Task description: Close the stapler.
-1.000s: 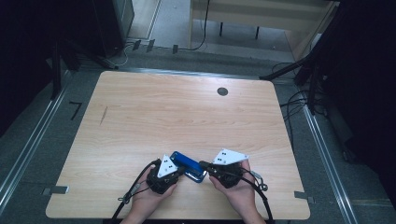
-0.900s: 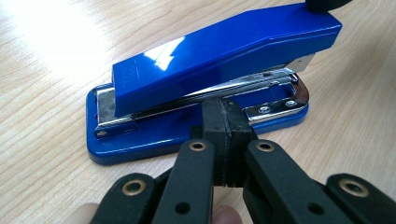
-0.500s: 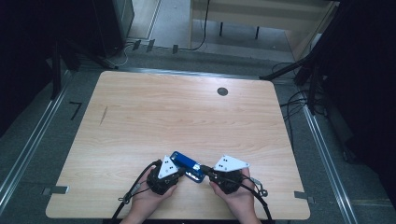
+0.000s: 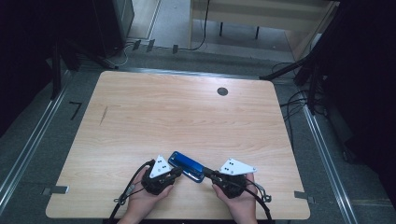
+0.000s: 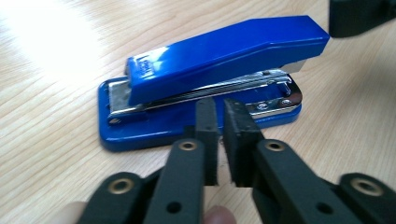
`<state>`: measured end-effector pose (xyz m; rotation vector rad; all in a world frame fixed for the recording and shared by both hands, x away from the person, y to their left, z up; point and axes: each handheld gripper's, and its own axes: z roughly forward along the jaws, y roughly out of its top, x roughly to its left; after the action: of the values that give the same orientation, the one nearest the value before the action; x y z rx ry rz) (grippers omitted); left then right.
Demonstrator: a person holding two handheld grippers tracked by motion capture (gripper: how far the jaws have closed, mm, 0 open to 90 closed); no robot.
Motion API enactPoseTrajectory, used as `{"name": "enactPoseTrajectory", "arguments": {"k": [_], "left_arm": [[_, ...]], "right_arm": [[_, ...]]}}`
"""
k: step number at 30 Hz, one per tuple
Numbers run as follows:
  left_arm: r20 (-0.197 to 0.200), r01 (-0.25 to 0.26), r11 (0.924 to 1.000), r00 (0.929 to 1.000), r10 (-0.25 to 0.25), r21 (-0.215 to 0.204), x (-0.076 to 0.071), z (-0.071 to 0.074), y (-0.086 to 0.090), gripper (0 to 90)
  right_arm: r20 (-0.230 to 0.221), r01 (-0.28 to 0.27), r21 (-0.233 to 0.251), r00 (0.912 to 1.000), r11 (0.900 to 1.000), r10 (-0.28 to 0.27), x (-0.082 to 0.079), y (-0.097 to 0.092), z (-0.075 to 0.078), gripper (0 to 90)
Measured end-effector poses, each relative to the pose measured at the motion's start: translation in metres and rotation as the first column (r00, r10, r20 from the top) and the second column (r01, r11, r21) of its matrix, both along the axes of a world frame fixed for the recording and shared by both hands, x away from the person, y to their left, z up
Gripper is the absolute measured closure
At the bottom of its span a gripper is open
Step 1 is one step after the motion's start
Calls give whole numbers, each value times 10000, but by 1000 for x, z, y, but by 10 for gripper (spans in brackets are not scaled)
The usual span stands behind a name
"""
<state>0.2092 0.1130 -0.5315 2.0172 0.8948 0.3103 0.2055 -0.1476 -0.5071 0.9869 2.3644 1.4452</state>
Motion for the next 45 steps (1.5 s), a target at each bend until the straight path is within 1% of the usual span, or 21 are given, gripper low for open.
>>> {"name": "enactPoseTrajectory", "arguments": {"k": [2, 4, 6, 8, 11, 12, 14, 19, 21, 22, 25, 28, 31, 33, 35, 38, 39, 40, 42, 43, 45], "left_arm": [[-120, -88, 9999, 9999, 86, -122, 0, 1, 5, 780], [-88, -226, 9997, 9997, 225, -51, -1, 1, 10, 735], [-89, -346, 9990, 9994, 343, -283, -2, 3, 19, 677], [81, -490, 9981, 9987, 493, -384, -4, 4, 27, 564], [437, -902, 9952, 9948, 918, -388, -5, 7, 41, 464], [438, -1051, 9933, 9933, 1072, -472, -5, 9, 46, 441], [346, -1495, 9879, 9879, 1509, -408, -3, 11, 56, 373], [387, -2302, 9712, 9718, 2328, -613, 0, 14, 78, 297], [418, -2441, 9675, 9681, 2471, -654, 0, 17, 88, 266], [433, -2585, 9635, 9641, 2618, -694, 0, 17, 93, 249], [247, -2970, 9534, 9541, 2985, -527, 0, 19, 109, 208], [-1, -3212, 9450, 9468, 3218, -621, -1, 20, 125, 176], [-171, -3464, 9356, 9381, 3460, -691, -7, 20, 141, 164], [-81, -3599, 9309, 9329, 3601, -623, -12, 21, 151, 160], [-42, -3886, 9203, 9213, 3888, -457, -17, 21, 162, 160], [-5, -4301, 9017, 9026, 4305, -451, -22, 20, 179, 159], [65, -4466, 8934, 8943, 4474, -478, -22, 19, 184, 158], [70, -4674, 8822, 8835, 4685, -568, -22, 19, 189, 154], [-38, -4959, 8653, 8677, 4970, -730, -21, 17, 196, 155], [-27, -5039, 8607, 8631, 5050, -728, -20, 17, 198, 155], [15, -5088, 8586, 8602, 5099, -620, -19, 15, 200, 155]], "right_arm": [[-96, -47, 18, 9999, 10000, 48, -2, -1, -2, 900], [-153, -72, -33, 9999, 10000, 72, -3, -1, -4, 900], [-208, -111, -51, 9997, 9999, 110, -4, -1, -6, 900], [-276, -131, -91, 9995, 9999, 128, -5, 0, -8, 900], [-337, -276, -125, 9991, 9995, 272, -6, 3, -11, 900], [-361, -334, -160, 9988, 9993, 328, -6, 4, -11, 900], [-333, -413, -228, 9986, 9989, 405, -6, 6, -13, 900], [-443, -434, -267, 9981, 9987, 422, -6, 7, -16, 900], [-447, -447, -269, 9981, 9986, 435, -6, 7, -17, 900], [-454, -458, -284, 9980, 9985, 445, -6, 7, -17, 900], [-479, -464, -271, 9978, 9986, 450, -6, 6, -18, 900], [-520, -468, -255, 9976, 9986, 455, -6, 7, -19, 900], [-548, -528, -272, 9972, 9982, 512, -6, 8, -20, 900], [-585, -564, -304, 9968, 9979, 546, -6, 11, -22, 900], [-639, -639, -413, 9961, 9971, 612, -7, 13, -24, 900], [-699, -730, -489, 9951, 9961, 695, -7, 16, -27, 900], [-722, -772, -517, 9947, 9957, 734, -7, 17, -27, 900], [-740, -777, -527, 9945, 9956, 737, -7, 18, -27, 900], [-775, -815, -559, 9940, 9951, 771, -7, 19, -28, 900], [-782, -863, -599, 9936, 9945, 815, -7, 20, -29, 900], [-825, -918, -686, 9929, 9934, 861, -7, 22, -30, 900]]}}
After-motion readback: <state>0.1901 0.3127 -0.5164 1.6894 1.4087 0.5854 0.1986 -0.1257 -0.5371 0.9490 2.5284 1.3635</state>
